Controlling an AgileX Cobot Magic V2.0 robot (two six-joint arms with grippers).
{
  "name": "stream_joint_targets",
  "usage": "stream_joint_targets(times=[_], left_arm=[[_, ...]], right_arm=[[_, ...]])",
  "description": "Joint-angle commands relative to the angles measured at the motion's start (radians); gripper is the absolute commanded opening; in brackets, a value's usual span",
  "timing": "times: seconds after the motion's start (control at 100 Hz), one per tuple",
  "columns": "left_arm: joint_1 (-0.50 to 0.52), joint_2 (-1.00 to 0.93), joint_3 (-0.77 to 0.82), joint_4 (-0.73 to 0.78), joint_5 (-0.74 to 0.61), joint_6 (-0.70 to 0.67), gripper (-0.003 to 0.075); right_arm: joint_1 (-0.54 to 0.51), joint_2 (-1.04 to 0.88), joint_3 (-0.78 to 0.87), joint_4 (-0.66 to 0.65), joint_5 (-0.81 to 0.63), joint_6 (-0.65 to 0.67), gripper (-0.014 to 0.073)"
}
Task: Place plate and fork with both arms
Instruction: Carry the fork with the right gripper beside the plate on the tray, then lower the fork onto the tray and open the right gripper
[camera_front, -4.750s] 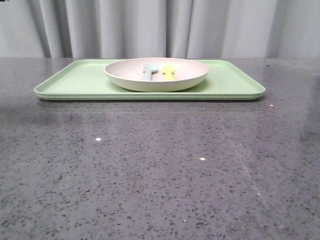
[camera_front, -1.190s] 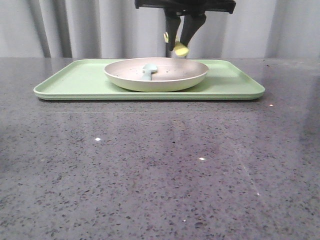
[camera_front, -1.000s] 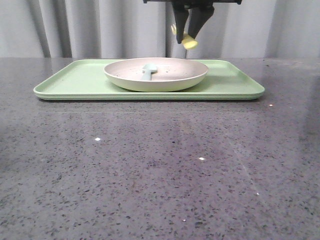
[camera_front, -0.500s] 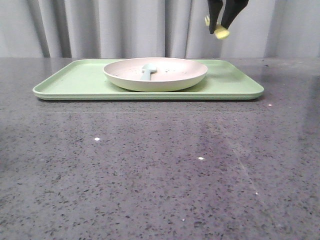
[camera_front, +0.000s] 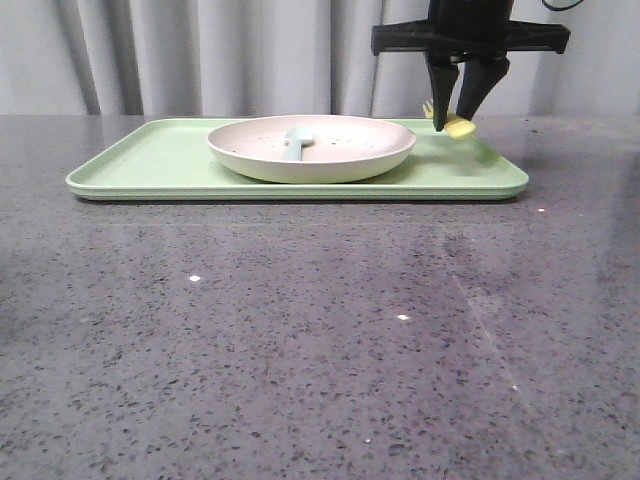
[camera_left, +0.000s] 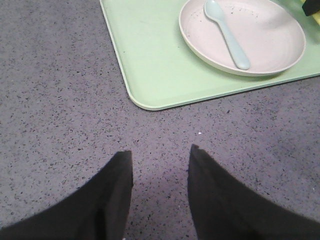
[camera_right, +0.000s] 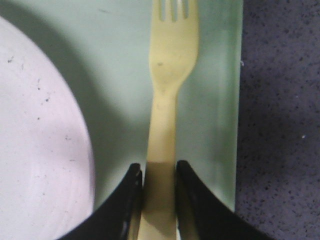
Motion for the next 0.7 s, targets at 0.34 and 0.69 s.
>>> stream_joint_targets(times=[0.34,0.69], left_arm=[[-0.005,-0.007,-0.026,-0.005,-0.072,-0.006,0.0273],[-0.005,-0.007,-0.026,-0.005,-0.072,-0.006,0.0273]], right_arm=[[-0.007,-0.033,-0.021,-0.004,0.084,-0.003,0.0007],[-0.007,-0.028,-0.021,-0.003,0.088,-0.01,0.0008]])
